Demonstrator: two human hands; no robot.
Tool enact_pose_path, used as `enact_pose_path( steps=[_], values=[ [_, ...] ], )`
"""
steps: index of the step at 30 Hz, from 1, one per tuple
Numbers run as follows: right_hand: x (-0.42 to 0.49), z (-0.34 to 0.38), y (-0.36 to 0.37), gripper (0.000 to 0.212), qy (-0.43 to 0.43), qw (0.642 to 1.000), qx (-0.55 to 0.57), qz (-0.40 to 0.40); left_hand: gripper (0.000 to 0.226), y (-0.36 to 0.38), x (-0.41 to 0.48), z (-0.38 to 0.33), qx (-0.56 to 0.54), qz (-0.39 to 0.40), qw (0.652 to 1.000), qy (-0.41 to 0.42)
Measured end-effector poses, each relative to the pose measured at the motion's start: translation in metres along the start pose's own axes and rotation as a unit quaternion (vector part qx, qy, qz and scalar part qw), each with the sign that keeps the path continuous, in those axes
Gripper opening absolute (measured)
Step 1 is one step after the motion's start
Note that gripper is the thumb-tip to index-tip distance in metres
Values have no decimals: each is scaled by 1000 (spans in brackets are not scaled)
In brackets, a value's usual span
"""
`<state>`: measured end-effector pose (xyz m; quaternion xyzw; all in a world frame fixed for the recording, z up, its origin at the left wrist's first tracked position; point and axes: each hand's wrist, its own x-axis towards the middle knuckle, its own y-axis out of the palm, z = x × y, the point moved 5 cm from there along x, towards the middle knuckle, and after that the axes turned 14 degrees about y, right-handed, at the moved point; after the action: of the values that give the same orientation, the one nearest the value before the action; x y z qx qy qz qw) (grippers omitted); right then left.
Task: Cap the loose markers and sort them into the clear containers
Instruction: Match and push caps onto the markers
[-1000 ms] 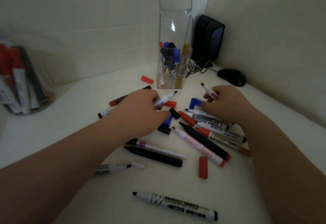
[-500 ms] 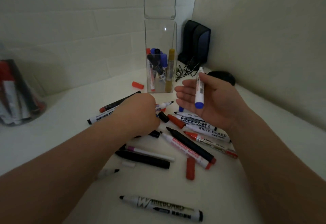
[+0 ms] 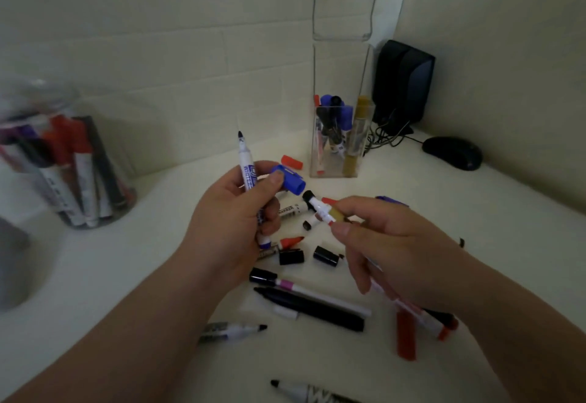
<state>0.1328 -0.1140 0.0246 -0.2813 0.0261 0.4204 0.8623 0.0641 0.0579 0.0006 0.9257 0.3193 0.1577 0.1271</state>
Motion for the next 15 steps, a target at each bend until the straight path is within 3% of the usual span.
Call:
enact_pose_path(
  steps=[9, 15],
  values=[
    [0, 0, -6, 12, -25, 993, -99, -60, 17, 11, -13, 4, 51, 70, 996, 26],
    [-10, 6, -7, 26, -101, 956, -219, -169, 29, 14, -16, -3, 81, 78, 993, 42]
  ],
)
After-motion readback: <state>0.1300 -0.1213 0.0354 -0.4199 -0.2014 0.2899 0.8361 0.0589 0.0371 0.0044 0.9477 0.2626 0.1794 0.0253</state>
